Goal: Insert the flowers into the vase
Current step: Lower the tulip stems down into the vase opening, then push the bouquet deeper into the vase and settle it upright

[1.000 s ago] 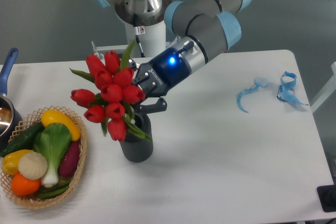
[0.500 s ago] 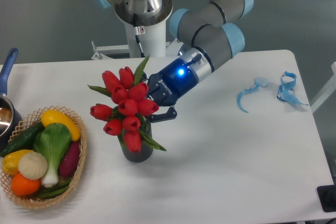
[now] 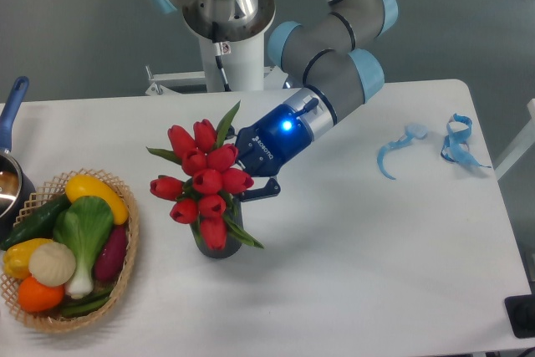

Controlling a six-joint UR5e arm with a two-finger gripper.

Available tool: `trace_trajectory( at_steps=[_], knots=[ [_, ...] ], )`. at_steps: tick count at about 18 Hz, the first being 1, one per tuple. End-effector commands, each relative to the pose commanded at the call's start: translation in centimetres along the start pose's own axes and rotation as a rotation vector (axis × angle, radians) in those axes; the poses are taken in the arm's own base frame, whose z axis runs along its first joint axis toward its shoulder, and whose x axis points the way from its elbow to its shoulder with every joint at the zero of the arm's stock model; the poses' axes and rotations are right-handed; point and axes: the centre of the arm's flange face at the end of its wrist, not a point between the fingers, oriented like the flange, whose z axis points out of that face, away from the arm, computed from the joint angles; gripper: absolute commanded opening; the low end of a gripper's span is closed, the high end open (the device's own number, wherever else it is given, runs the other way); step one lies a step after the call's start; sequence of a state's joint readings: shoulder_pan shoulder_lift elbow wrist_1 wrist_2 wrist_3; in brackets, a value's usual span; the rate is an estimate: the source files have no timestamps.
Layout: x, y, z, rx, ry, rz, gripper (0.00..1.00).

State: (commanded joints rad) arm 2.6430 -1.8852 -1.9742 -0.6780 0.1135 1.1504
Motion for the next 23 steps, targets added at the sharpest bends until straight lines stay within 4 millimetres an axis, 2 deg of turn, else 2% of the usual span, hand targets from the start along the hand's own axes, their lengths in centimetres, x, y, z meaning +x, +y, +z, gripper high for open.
trace_trajectory(
  at_steps=[5, 14, 16, 18, 19, 23],
  knots=[
    [-0.6, 1.9, 0.1, -0.001, 0.003, 0.014, 0.32],
    [-0.6, 3.1, -0.6, 0.001, -0.011, 0.020, 0.35],
    [-0.8, 3.0, -0.9, 0.003, -0.017, 0.039, 0.46],
    [-1.0, 2.4, -1.1, 0.003, -0.020, 0.056, 0.68],
    [-1.0, 2.2, -1.1, 0.002, -0.021, 0.059, 0.83],
    [-0.7, 2.6, -1.2, -0.002, -0.024, 0.055, 0.92]
  ],
)
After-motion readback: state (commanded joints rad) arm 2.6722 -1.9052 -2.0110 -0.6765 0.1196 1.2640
